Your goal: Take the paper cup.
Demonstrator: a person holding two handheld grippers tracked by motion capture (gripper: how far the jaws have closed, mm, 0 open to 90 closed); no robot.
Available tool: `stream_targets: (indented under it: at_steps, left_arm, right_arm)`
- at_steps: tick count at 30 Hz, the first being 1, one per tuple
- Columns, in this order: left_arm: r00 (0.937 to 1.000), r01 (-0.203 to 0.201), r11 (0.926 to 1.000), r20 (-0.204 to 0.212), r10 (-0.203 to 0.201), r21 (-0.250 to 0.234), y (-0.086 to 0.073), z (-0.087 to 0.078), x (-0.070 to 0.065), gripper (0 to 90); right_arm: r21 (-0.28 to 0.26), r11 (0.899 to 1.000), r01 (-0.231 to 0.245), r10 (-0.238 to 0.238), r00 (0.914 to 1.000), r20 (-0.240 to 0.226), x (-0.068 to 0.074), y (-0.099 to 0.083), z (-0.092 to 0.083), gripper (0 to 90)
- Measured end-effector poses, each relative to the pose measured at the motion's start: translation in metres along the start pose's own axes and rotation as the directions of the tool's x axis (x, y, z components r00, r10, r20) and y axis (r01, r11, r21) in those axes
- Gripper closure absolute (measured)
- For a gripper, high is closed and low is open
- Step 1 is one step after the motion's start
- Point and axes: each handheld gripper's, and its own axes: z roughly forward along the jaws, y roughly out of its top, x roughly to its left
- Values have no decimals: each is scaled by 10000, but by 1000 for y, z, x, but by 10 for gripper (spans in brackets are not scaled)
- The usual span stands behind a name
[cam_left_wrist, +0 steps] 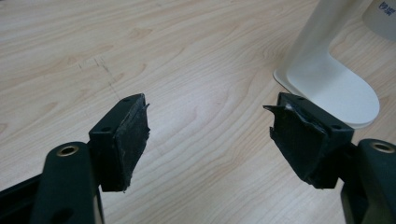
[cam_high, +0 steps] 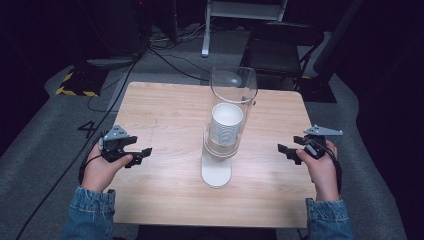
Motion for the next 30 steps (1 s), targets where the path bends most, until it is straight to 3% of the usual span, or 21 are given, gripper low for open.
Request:
stream_targets:
  at_steps: [10,16,19,23,25,30]
  left_arm:
    - [9999,-137,9999,9,137,-68,0,0,1,266]
    - [9999,-159,9999,53,159,-44,1,2,0,238]
    - [9998,-182,9998,54,182,-17,0,2,-1,234]
    - [9993,-375,9993,39,375,24,1,2,-1,234]
    - [9997,-251,9997,81,251,14,1,3,-2,234]
    - [9995,-313,9995,23,313,40,0,3,-2,226]
  right_arm:
    - [-247,9997,80,-80,10000,14,7,2,-1,177]
    - [-239,9993,272,-286,9978,-593,17,5,1,177]
    - [-412,9989,239,-296,9892,-1432,27,8,1,180]
    - [-399,9971,645,-702,9842,-1628,41,12,3,180]
    - [-399,9960,800,-860,9799,-1800,47,13,5,180]
    - [-539,9928,1072,-1178,9563,-2675,66,17,8,180]
